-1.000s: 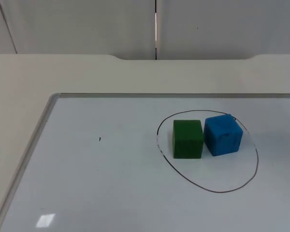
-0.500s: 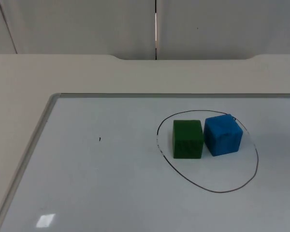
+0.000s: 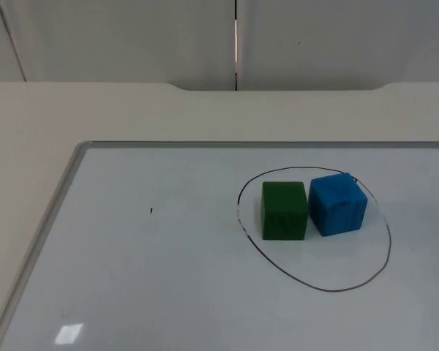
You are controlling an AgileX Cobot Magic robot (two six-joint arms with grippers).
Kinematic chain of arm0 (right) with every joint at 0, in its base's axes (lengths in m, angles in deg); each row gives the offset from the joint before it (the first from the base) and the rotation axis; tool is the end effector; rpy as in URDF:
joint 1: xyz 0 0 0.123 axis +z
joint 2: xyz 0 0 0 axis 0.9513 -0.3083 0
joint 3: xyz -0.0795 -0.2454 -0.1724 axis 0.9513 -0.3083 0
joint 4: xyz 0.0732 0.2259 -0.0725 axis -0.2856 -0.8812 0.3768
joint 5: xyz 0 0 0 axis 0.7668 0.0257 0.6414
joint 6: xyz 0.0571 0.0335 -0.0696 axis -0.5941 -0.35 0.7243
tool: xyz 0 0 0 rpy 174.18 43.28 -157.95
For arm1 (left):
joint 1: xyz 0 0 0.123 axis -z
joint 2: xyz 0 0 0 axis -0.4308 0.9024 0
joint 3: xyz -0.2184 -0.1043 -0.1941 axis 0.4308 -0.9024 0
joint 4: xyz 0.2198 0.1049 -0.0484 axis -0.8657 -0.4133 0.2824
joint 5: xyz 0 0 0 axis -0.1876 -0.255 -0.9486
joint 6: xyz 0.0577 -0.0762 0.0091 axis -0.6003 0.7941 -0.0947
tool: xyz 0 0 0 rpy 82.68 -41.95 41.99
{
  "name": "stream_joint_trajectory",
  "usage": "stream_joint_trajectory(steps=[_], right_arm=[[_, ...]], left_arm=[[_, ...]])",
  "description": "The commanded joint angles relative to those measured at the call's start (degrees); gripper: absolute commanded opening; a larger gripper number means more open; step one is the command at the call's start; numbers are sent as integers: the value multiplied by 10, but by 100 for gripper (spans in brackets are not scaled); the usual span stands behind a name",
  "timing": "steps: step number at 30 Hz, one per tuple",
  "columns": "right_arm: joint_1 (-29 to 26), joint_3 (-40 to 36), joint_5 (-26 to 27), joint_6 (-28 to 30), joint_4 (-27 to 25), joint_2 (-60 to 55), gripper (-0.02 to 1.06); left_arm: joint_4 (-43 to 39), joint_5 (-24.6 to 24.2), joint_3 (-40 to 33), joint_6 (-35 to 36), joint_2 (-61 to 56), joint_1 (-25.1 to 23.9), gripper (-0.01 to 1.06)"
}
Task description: Push the two cubes into the marked area.
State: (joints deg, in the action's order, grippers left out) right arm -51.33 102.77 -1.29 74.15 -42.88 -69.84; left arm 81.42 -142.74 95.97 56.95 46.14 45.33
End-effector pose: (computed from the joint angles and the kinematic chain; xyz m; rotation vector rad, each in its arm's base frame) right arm 0.0654 0.0236 0.3232 -0.3811 2.0982 0.1993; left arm -0.0277 0.0099 0.2716 0.4090 2.0377 -0.1809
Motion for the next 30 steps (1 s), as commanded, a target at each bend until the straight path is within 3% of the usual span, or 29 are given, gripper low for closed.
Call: stream_joint_trajectory(steps=[1, 14, 24, 30], right_arm=[[-2, -11, -22, -2, -1, 32, 0], [-2, -26, -133, -2, -3, 196, 0], [-2, -38, -129, 0, -17, 289, 0], [0, -38, -165, 12, -17, 289, 0]], left_arm=[[-3, 6, -2, 4, -3, 0, 0], [-3, 6, -2, 4, -3, 0, 0], [-3, 6, -2, 4, -3, 0, 0], [-3, 6, -2, 4, -3, 0, 0]])
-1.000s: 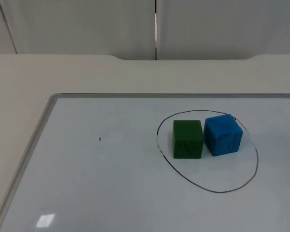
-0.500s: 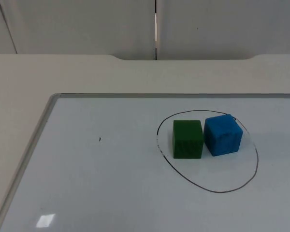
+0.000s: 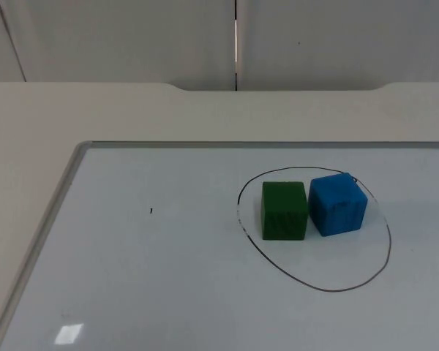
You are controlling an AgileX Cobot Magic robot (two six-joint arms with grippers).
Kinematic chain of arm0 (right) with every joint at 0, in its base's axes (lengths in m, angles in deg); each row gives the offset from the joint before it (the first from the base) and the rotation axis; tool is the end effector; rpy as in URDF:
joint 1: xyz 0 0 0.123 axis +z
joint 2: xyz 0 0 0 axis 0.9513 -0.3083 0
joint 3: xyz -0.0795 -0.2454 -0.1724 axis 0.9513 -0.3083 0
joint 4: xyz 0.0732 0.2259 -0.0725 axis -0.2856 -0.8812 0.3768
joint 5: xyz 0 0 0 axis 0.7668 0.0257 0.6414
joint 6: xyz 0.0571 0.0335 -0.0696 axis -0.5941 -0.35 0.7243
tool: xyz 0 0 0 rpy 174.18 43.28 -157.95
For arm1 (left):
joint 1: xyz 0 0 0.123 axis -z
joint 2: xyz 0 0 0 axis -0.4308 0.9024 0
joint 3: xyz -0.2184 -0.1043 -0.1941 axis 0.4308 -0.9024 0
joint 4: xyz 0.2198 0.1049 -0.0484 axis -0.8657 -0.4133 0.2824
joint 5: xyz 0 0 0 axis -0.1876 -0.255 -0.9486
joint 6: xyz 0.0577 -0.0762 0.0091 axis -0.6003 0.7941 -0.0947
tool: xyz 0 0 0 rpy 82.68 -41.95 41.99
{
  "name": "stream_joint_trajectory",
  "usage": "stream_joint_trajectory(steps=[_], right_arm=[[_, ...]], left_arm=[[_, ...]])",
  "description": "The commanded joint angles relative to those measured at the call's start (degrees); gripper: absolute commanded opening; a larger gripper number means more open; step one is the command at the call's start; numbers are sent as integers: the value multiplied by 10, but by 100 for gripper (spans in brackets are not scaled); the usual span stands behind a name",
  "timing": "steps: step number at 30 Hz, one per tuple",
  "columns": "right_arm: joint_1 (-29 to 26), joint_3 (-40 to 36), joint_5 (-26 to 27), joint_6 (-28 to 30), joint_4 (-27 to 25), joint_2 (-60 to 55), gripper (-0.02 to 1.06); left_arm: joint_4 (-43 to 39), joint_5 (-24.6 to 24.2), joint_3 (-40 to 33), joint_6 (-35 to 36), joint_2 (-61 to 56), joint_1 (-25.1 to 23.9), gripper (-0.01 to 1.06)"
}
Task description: Push the two cubes into the marked area.
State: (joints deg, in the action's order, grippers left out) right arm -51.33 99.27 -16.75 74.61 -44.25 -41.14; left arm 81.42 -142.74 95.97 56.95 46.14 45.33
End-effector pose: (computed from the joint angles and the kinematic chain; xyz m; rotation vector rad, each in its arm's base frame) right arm -0.0299 -0.0107 0.2900 -0.3534 1.9322 0.2466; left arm -0.0277 0.0099 0.2716 0.4090 2.0377 -0.1809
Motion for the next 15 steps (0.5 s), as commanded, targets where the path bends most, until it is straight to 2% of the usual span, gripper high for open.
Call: stream_joint_trajectory(steps=[1, 4, 15], right_arm=[[0, -4, -11, 8, -3, 2, 0], [0, -19, -38, 9, 4, 2, 0], [0, -17, -38, 9, 4, 2, 0]], left_arm=[[-3, 6, -2, 4, -3, 0, 0], [-3, 6, -2, 4, -3, 0, 0], [-3, 6, -2, 4, -3, 0, 0]])
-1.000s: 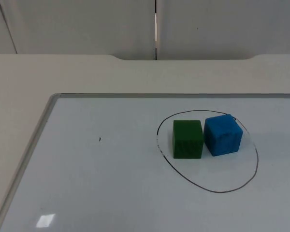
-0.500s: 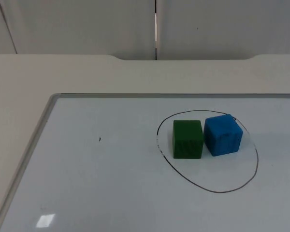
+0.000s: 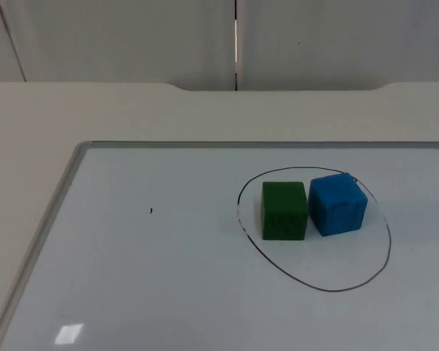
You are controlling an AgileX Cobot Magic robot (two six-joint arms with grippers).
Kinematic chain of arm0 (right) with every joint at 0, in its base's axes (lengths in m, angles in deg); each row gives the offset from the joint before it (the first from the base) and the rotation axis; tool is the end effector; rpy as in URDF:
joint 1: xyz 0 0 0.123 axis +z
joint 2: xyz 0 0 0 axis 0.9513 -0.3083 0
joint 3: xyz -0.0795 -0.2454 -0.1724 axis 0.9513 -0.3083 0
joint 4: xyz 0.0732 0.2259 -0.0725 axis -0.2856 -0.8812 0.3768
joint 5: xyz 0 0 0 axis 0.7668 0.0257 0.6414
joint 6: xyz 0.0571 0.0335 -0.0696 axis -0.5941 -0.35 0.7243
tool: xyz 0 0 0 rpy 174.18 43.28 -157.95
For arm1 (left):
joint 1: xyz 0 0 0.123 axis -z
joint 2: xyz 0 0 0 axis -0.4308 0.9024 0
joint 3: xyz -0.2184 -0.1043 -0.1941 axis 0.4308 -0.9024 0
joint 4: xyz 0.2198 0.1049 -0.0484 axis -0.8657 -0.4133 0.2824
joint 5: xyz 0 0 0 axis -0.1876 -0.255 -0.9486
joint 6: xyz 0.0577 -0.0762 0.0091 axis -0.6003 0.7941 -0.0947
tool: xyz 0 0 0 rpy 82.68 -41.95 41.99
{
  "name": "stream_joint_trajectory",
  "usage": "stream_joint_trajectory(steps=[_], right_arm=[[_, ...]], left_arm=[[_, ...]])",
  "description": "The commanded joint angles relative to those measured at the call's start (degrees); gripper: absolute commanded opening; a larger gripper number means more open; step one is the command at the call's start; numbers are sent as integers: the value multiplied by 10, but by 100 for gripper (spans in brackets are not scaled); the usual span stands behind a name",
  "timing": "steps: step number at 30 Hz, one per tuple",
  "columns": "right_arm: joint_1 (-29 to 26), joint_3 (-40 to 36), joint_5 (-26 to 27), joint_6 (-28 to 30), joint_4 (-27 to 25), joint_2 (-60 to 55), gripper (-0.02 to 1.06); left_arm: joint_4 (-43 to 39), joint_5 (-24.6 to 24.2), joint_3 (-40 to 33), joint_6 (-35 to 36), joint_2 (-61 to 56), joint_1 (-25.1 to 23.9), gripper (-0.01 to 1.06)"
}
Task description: Push the two cubes into the marked area.
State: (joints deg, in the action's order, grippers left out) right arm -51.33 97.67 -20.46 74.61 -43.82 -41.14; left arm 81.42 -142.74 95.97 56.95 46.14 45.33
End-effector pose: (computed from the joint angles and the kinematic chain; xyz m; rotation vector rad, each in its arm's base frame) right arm -0.0290 -0.0110 0.2767 -0.3697 2.0228 0.2249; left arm -0.0277 0.0099 0.2716 0.4090 2.0377 -0.1809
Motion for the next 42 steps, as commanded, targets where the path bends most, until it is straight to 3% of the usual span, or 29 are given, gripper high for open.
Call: stream_joint_trajectory(steps=[1, 12, 15, 16, 19, 20, 21, 22, 24, 42], right_arm=[[0, -1, -1, 9, 0, 2, 0], [0, -1, 0, 9, 0, 2, 0], [0, -1, 0, 9, 0, 2, 0], [0, -1, 0, 9, 0, 2, 0], [0, -1, 0, 9, 0, 2, 0], [0, -1, 0, 9, 0, 2, 0], [0, -1, 0, 9, 0, 2, 0], [0, -1, 0, 9, 0, 2, 0], [0, -1, 0, 9, 0, 2, 0], [0, -1, 0, 9, 0, 2, 0]], left_arm=[[-3, 6, -2, 4, -3, 0, 0], [0, 6, -2, 4, -3, 0, 3], [0, 6, -2, 3, -3, 0, 25], [0, 6, -2, 3, -3, 0, 25], [0, 6, -2, 3, -3, 0, 62], [0, 6, -2, 3, -3, 0, 62], [-3, 6, -2, 3, -3, 0, 73], [-5, 6, -2, 3, -3, 0, 91], [-5, 6, -2, 3, -3, 0, 105], [-5, 6, -2, 2, -3, 0, 105]])
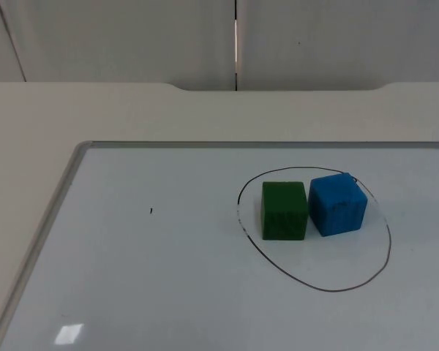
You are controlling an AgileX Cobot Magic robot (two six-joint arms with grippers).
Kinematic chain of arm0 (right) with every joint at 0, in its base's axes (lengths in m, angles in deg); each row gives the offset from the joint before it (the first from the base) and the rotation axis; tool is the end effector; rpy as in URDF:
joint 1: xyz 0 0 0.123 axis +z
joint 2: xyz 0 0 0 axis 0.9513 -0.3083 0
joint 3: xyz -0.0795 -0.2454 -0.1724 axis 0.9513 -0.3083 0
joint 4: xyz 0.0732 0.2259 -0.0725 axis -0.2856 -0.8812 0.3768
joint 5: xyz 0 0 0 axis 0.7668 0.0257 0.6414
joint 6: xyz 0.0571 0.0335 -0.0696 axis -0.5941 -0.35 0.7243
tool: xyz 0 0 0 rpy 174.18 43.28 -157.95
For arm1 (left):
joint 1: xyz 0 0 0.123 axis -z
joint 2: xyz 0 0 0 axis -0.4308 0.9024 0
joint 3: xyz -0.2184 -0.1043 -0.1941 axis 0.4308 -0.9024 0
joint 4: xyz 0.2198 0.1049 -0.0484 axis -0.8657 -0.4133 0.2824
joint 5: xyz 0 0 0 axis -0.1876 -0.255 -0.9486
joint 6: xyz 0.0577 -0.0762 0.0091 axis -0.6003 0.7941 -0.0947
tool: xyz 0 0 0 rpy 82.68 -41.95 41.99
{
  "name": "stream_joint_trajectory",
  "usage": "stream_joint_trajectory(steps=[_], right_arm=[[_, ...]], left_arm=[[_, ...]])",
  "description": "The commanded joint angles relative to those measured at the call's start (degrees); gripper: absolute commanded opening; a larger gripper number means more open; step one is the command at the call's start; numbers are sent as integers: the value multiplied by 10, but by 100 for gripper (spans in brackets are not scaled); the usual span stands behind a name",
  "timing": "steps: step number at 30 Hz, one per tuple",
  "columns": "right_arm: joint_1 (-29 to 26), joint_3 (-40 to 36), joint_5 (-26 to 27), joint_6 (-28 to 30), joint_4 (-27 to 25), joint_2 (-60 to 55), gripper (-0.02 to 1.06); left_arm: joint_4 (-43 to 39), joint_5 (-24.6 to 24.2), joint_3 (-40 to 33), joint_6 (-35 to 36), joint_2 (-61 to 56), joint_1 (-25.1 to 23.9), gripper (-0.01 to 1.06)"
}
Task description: Push the two cubes into the marked area.
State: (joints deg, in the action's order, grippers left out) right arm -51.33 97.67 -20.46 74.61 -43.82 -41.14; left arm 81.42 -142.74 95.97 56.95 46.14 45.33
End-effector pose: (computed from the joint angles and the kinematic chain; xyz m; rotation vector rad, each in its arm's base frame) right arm -0.0290 -0.0110 0.2767 -0.3697 2.0228 0.2249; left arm -0.0277 0.0099 0.2716 0.4090 2.0377 -0.1809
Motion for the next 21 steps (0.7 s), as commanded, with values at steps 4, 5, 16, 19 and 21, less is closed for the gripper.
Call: stream_joint_trajectory(steps=[4, 5, 16, 19, 21], right_arm=[[0, -1, 0, 9, 0, 2, 0], [0, -1, 0, 9, 0, 2, 0], [0, -1, 0, 9, 0, 2, 50], [0, -1, 0, 9, 0, 2, 67], [0, -1, 0, 9, 0, 2, 78]], left_arm=[[-5, 6, -2, 2, -3, 0, 105], [-5, 6, -2, 2, -3, 0, 105], [-5, 6, -2, 2, -3, 0, 105], [-5, 6, -2, 2, -3, 0, 105], [-5, 6, -2, 2, -3, 0, 105]])
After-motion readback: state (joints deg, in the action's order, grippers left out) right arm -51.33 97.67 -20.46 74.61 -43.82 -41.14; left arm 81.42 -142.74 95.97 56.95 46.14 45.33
